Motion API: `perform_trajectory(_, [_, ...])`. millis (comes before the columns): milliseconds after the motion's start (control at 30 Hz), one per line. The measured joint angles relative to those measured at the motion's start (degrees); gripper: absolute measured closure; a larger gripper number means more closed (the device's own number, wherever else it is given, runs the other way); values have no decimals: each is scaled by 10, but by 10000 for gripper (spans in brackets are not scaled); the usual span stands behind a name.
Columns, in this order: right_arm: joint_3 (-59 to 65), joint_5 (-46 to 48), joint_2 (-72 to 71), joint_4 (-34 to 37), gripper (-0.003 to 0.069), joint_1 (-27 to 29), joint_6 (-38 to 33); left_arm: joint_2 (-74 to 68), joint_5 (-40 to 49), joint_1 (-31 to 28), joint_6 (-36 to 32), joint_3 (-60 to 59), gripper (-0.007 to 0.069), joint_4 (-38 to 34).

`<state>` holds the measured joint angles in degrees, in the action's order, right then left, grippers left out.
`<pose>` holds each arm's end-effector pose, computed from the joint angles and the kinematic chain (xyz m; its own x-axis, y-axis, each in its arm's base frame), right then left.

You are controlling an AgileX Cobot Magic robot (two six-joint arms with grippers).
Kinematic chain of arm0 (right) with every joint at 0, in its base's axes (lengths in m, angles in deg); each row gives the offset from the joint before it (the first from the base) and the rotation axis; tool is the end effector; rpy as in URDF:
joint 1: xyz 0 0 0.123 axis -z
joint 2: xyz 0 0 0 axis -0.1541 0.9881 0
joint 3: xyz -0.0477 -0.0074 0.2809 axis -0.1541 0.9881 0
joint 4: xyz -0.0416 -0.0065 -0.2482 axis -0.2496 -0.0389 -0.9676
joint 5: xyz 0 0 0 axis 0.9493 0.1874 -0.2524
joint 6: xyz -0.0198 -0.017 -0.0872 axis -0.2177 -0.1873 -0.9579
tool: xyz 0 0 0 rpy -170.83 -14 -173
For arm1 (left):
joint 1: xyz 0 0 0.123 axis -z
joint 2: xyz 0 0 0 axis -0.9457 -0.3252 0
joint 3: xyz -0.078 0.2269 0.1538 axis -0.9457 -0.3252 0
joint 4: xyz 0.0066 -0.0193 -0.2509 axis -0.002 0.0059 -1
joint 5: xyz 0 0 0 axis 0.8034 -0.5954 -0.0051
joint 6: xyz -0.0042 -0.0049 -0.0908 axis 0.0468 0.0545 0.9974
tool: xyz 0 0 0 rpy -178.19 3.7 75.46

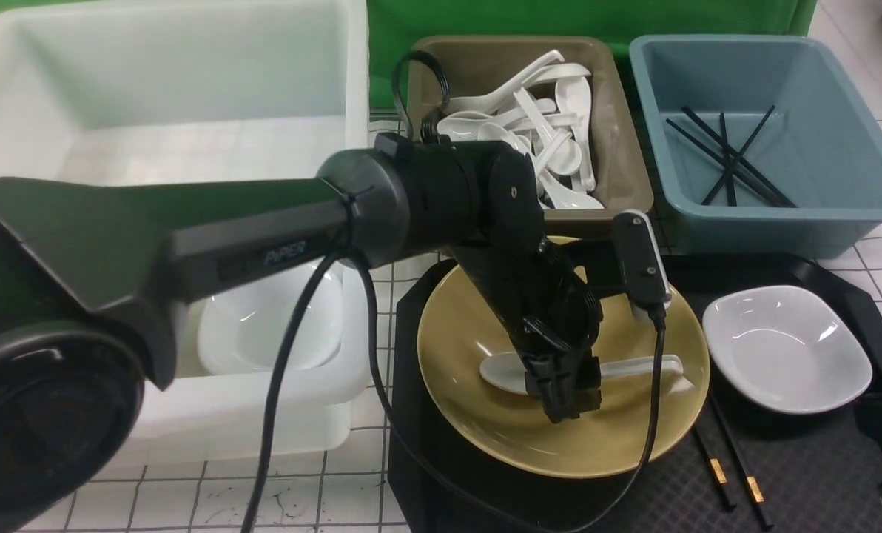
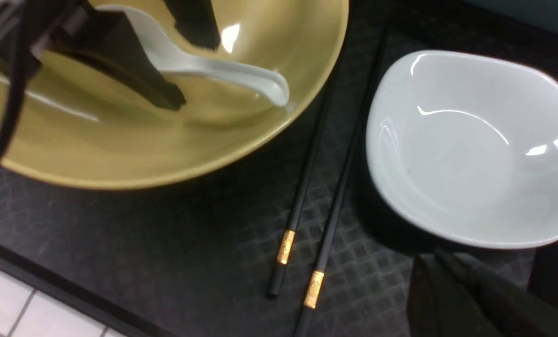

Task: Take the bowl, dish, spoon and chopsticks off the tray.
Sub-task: Use the left arm to grab the soup spoon in the middle, then use the left arm to put the soup spoon into the small storage box in the middle

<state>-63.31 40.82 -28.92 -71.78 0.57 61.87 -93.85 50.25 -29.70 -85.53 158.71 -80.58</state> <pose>0.1335 0.0330 0.2511 -0.6251 -0.2716 -0.7318 -0.3667 0.9298 -0.0318 0.3098 -0.3093 0.1832 0.0194 0.8889 -0.4578 0.9980 0.0103 0.0622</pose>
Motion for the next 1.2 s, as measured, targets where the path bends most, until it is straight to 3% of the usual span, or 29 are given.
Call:
perform_trajectory(133, [0, -1, 0, 0, 622, 0, 0, 0, -13, 0, -6, 0, 524, -15])
perform_trajectory(500, [0, -5, 0, 1, 622, 0, 1, 20, -38, -12, 8, 82, 521, -39])
perform_trajectory(667, [0, -5, 0, 1, 622, 0, 6, 24, -191, -39, 27, 123, 521, -70])
perform_trajectory(733, [0, -5, 0, 3, 622, 0, 12, 12, -298, -55, 47, 126, 521, -99])
perform_trajectory(833, [0, -5, 0, 15, 622, 0, 13, -8, -356, -66, 53, 127, 521, -114])
perform_trajectory(933, [0, -5, 0, 23, 622, 0, 13, -40, -385, -75, 54, 126, 487, -112])
perform_trajectory(1100, [0, -5, 0, 24, 622, 0, 13, -51, -355, -75, 58, 125, 331, -78])
perform_trajectory(1200, [0, -5, 0, 25, 622, 0, 13, 0, -206, -75, 115, 125, 269, -64])
